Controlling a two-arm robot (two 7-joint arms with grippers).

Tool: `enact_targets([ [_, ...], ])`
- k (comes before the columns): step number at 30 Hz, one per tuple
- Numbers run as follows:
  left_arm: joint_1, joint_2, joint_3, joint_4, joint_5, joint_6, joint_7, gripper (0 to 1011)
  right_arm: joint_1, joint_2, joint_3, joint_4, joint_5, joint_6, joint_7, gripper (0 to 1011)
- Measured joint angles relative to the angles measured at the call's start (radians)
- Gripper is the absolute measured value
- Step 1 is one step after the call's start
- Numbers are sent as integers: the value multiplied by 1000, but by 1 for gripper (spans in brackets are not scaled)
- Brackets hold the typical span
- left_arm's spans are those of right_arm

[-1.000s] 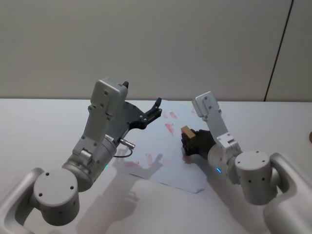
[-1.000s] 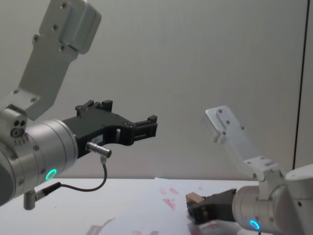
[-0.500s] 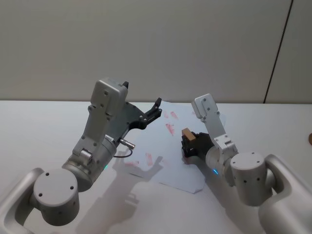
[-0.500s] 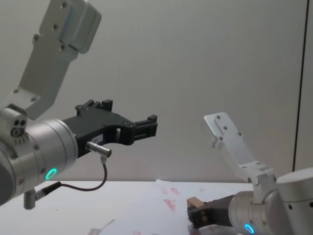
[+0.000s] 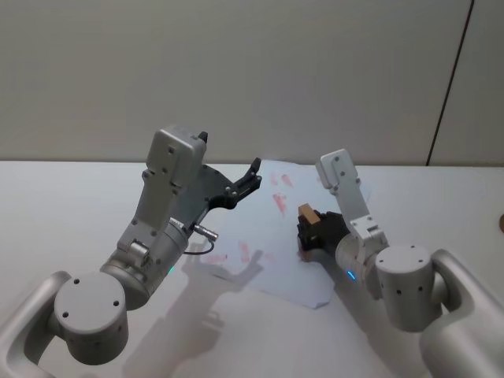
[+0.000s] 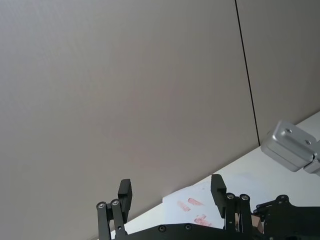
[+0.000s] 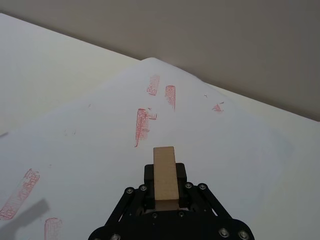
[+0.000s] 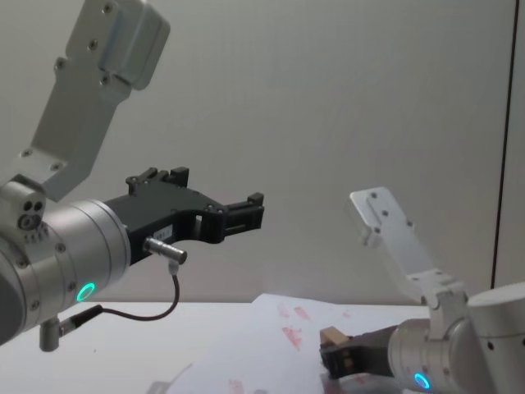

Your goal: Use the one hand to pick up the stamp and affix it onto the A4 paper.

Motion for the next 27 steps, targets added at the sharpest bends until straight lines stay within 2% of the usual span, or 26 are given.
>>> enact_targets([
  [9, 0, 0, 0, 0, 0, 0, 0, 1003, 1, 7, 16, -59, 29, -30, 18, 221],
  [14, 0, 0, 0, 0, 0, 0, 0, 1003, -11, 19, 29, -135, 68, -35, 42, 221],
  [20, 0, 0, 0, 0, 0, 0, 0, 1003, -53, 47, 46, -254, 129, -5, 70, 221],
  [27, 0, 0, 0, 0, 0, 0, 0, 1003, -134, 106, 74, -409, 196, 57, 82, 221],
])
